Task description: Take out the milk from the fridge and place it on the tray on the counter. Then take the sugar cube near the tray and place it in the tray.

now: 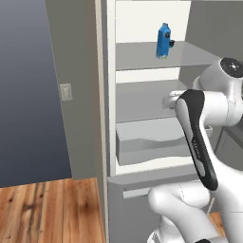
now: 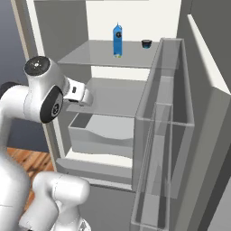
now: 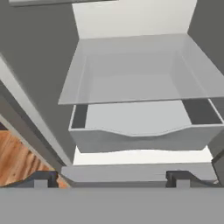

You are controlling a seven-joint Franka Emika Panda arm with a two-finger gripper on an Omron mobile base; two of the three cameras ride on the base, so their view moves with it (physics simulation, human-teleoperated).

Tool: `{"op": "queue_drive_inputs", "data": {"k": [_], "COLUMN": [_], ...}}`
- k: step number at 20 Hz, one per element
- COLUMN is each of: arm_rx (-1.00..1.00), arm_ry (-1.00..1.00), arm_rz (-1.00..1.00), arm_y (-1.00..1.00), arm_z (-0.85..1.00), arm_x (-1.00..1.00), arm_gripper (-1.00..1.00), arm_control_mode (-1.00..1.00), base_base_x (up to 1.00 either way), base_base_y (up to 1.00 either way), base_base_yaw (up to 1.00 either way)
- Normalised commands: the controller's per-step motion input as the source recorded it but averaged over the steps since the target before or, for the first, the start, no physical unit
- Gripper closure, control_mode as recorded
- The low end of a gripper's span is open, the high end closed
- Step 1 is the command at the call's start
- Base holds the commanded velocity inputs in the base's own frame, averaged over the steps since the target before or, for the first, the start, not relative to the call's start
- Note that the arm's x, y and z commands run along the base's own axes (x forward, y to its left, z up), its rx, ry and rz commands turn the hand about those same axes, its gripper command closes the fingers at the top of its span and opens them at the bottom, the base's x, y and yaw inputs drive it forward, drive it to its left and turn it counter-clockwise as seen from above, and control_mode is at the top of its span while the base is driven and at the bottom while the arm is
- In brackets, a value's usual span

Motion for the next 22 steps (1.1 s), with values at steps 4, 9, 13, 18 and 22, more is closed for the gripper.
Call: {"op": "queue_drive_inputs", "data": {"k": [4,9,13,18,22], "arm_rx": [0.0,-0.04,-0.03,0.0,0.0], "arm_ry": [-0.26,-0.19,-0.09,-0.05,-0.1], "arm_rz": [0.0,-0.01,-0.02,0.0,0.0], "arm_y": [-0.27,-0.28,-0.28,-0.2,-0.06], "arm_z": [0.66,0.77,0.77,0.63,0.46], "arm_x": [-0.09,-0.02,-0.04,0.0,0.0], "arm_gripper": [-1.0,-1.0,-1.0,-1.0,-1.0], "arm_control_mode": [-1.0,-1.0,-1.0,-1.0,-1.0], "base_base_x": [0.0,0.0,0.0,0.0,0.0], "base_base_y": [0.0,0.0,0.0,0.0,0.0], "base_base_yaw": [0.0,0.0,0.0,0.0,0.0]}}
